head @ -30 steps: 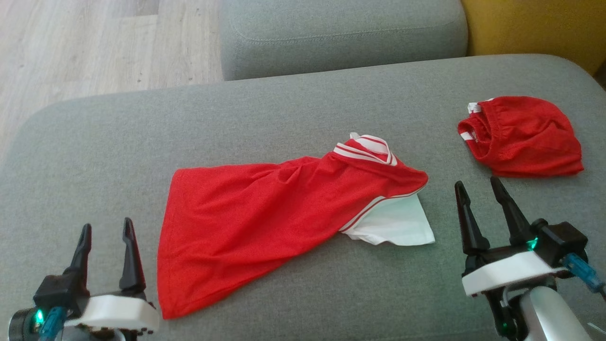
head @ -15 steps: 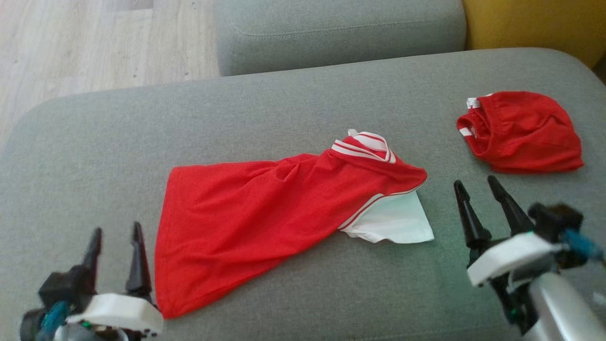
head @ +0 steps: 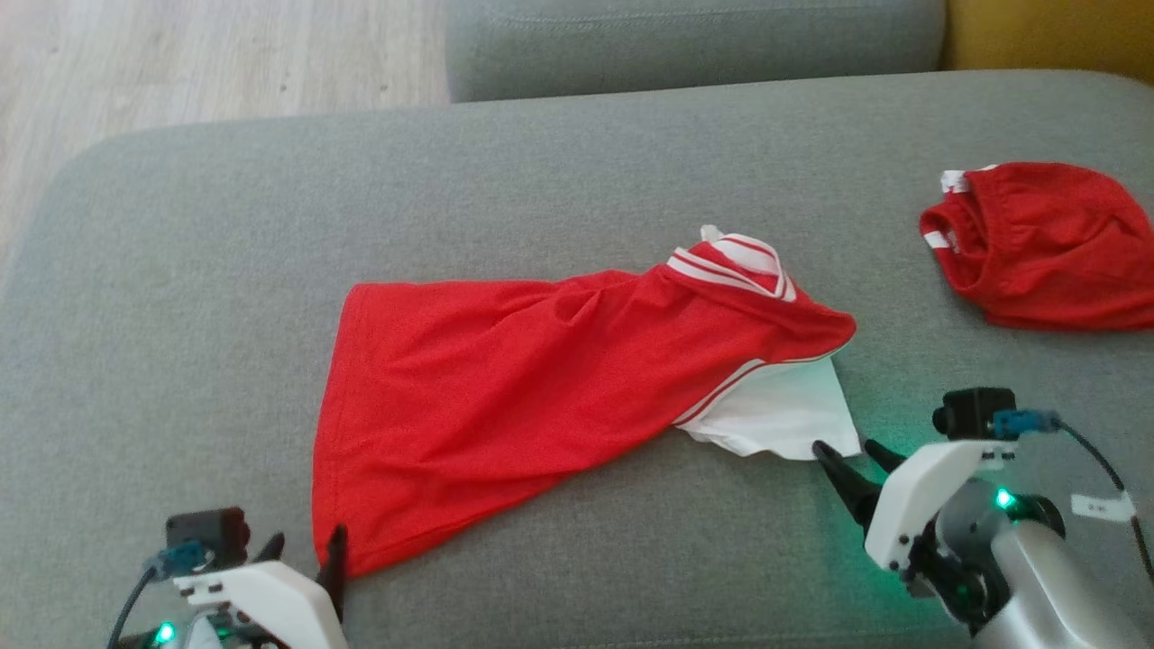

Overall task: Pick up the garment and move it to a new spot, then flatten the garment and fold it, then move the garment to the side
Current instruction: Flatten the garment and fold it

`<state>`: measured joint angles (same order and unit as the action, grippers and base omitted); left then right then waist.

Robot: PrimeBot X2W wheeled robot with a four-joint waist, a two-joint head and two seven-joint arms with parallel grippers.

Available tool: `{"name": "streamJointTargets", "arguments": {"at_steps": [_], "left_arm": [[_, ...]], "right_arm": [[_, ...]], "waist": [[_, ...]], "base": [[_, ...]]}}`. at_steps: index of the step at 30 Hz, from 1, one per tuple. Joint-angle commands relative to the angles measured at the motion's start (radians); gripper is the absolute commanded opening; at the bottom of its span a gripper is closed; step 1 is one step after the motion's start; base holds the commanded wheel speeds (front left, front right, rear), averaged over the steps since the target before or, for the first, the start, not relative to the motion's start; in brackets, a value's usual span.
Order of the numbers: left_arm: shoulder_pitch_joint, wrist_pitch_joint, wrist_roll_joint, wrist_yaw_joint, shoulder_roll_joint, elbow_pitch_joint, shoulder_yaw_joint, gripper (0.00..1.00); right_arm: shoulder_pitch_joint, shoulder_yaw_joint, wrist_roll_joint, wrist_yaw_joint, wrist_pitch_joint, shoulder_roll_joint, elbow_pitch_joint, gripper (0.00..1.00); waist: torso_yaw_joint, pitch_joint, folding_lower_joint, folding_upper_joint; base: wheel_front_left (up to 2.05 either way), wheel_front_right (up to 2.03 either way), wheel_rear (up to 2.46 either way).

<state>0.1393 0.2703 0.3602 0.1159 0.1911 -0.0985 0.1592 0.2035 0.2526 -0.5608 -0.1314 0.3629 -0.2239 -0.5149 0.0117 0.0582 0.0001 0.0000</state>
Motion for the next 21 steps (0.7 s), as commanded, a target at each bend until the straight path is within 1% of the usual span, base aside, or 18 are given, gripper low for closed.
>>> {"name": "streamJointTargets", "arguments": {"at_steps": [1, 6, 9, 13, 17, 18, 19, 20, 21], "left_arm": [[-0.030, 0.010, 0.009, 0.002, 0.016, 0.029, -0.027, 1.00], [-0.033, 0.061, 0.037, -0.022, 0.013, 0.008, -0.006, 1.00], [-0.038, 0.084, 0.048, -0.029, 0.011, -0.011, 0.004, 1.00], [-0.051, 0.079, 0.064, -0.043, 0.003, -0.038, 0.010, 1.00], [-0.067, 0.068, 0.068, -0.053, -0.001, -0.067, 0.017, 1.00], [-0.070, 0.067, 0.069, -0.056, 0.000, -0.073, 0.019, 1.00], [-0.076, 0.070, 0.074, -0.065, 0.000, -0.085, 0.025, 0.87], [-0.079, 0.068, 0.076, -0.070, 0.000, -0.089, 0.026, 0.66], [-0.082, 0.063, 0.078, -0.074, 0.000, -0.093, 0.026, 0.45]], "right_arm": [[0.059, 0.011, -0.015, 0.001, 0.009, -0.006, 0.022, 1.00], [0.079, 0.015, -0.023, 0.001, 0.054, -0.001, -0.016, 1.00], [0.089, 0.020, -0.025, 0.001, 0.070, 0.003, -0.029, 1.00], [0.090, 0.042, -0.040, 0.001, 0.101, 0.013, -0.039, 1.00], [0.087, 0.051, -0.040, 0.001, 0.107, 0.016, -0.058, 1.00], [0.087, 0.053, -0.042, 0.001, 0.111, 0.020, -0.065, 0.94], [0.087, 0.063, -0.042, 0.001, 0.113, 0.025, -0.071, 0.41], [0.089, 0.067, -0.042, 0.001, 0.102, 0.027, -0.069, 0.05], [0.090, 0.069, -0.043, 0.001, 0.092, 0.028, -0.070, 0.00]], "waist": [[0.009, 0.010, -0.0001, 0.0000], [0.018, 0.025, -0.0001, 0.0000], [0.021, 0.035, -0.0001, 0.0000], [0.023, 0.042, -0.0001, 0.0000], [0.025, 0.045, -0.0001, 0.0000], [0.025, 0.045, -0.0001, 0.0000], [0.025, 0.046, -0.0001, 0.0000], [0.025, 0.047, -0.0001, 0.0000], [0.025, 0.046, -0.0001, 0.0000]], "base": [[0.00, 0.00, 0.00], [0.00, 0.00, 0.00], [0.00, 0.00, 0.00], [0.00, 0.00, 0.00], [0.00, 0.00, 0.00], [0.00, 0.00, 0.00], [0.00, 0.00, 0.00], [0.00, 0.00, 0.00], [0.00, 0.00, 0.00]]}}
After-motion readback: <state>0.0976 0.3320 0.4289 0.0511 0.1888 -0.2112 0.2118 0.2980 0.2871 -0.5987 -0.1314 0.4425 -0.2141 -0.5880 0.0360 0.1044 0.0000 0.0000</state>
